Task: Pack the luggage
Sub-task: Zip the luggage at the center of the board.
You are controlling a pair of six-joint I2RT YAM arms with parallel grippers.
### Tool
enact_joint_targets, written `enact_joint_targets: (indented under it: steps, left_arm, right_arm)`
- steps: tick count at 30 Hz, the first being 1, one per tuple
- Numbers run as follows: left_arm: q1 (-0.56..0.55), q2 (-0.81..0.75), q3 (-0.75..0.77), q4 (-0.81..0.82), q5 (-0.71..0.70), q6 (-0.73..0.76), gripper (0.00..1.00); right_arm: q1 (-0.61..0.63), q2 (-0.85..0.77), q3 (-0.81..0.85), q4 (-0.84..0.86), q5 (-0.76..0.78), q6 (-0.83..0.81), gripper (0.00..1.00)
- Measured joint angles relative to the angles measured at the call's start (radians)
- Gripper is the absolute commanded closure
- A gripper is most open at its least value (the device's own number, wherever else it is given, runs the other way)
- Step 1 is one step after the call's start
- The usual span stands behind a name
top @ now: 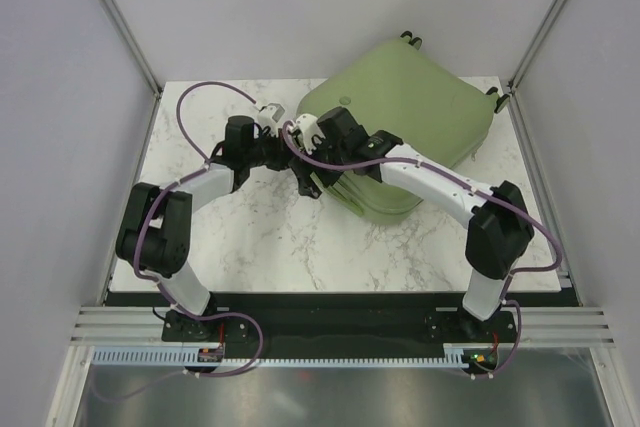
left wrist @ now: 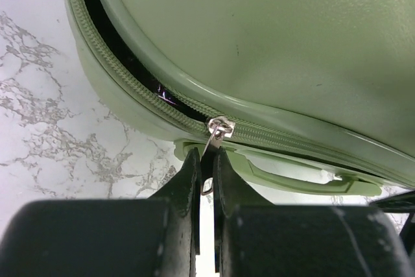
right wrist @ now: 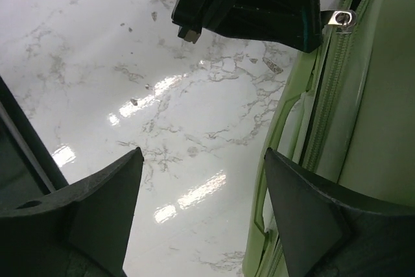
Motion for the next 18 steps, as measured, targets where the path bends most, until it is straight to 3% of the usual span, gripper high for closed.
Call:
enact_joint_targets:
  steps: [9, 18]
  left_arm:
    - [0.001, 0.005, 0.003, -0.002, 0.056, -0.013, 0.98]
    - [0.012, 0.01, 0.004, -0.001, 0.081, -0.013, 0.98]
  right_arm:
    - [0.091, 0.057, -0.059, 0.016, 0.206, -0.132, 0.18]
    - [0.125, 0.068, -0.149, 0.125, 0.435, -0.108, 0.17]
